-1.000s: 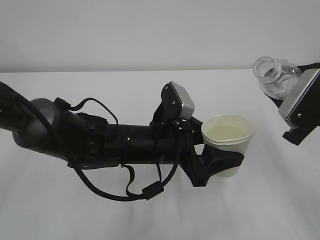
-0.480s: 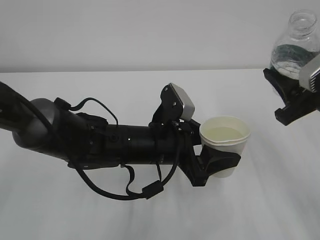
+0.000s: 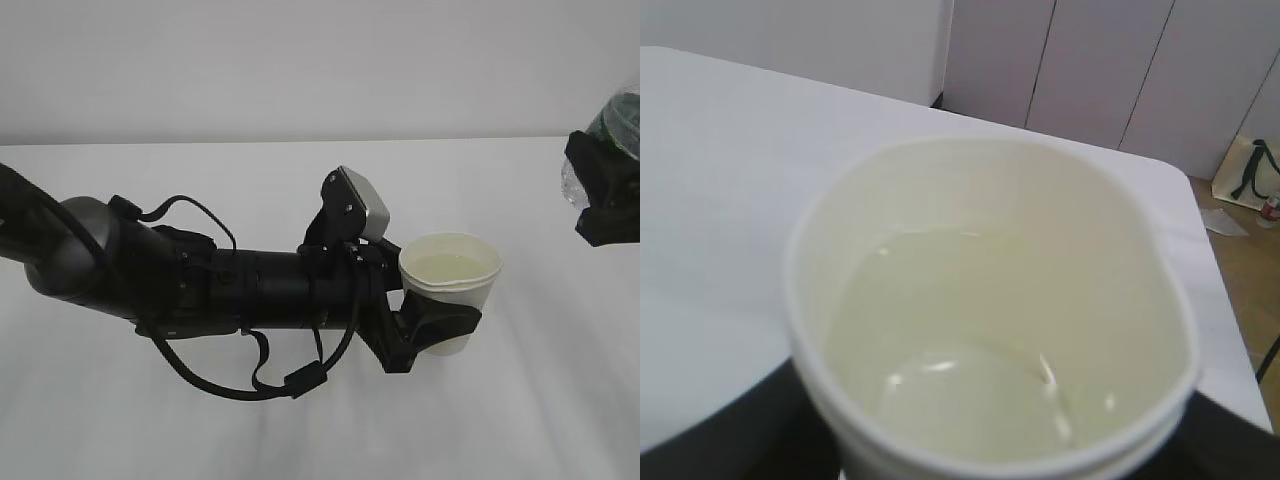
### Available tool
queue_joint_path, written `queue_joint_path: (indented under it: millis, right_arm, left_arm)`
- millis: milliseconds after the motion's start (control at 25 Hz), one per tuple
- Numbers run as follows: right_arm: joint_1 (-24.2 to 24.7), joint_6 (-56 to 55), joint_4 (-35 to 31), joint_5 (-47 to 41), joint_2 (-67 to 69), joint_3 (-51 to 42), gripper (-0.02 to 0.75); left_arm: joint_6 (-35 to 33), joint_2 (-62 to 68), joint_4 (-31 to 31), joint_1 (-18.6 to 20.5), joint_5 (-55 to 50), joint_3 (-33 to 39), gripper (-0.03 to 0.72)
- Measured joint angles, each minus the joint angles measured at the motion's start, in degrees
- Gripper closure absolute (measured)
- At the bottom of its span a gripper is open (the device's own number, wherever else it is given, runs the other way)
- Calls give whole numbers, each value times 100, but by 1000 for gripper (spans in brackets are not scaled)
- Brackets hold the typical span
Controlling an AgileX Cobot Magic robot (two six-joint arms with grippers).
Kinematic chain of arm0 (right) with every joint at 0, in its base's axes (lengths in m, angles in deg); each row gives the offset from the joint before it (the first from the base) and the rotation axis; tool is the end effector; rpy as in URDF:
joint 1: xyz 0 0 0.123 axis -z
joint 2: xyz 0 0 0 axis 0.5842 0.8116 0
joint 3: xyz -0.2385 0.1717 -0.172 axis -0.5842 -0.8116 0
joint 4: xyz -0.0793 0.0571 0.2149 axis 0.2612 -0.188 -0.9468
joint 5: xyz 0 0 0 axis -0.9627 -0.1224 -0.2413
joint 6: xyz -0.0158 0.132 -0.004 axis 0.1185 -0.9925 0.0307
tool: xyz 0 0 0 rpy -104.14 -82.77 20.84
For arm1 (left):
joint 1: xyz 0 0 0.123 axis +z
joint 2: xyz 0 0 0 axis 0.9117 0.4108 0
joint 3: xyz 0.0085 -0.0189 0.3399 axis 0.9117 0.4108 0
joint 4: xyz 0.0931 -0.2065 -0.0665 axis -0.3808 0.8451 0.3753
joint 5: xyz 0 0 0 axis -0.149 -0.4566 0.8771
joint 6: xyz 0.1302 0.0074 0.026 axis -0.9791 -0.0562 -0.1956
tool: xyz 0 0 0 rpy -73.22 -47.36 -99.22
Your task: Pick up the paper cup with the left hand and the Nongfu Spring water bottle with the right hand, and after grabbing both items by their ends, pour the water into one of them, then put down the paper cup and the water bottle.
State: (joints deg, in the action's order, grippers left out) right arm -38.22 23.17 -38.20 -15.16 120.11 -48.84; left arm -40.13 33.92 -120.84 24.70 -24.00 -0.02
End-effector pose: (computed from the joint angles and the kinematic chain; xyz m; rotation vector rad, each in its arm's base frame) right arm 0.2656 0.0330 0.2791 -0.2512 1.4911 0.0625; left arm 0.2948 -0.3618 0.1808 1.1143 1.5948 -1.0637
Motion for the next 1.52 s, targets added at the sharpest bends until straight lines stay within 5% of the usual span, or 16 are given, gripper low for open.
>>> queue_joint_path:
  millis: [680,1520]
  right_arm:
    - [0,-340,-462,13,14,-27,313]
    - [0,-102,-604,53,1560,148,313]
  left_arm:
    - [0,0,0,0,0,0,207]
    - [0,0,0,0,0,0,207]
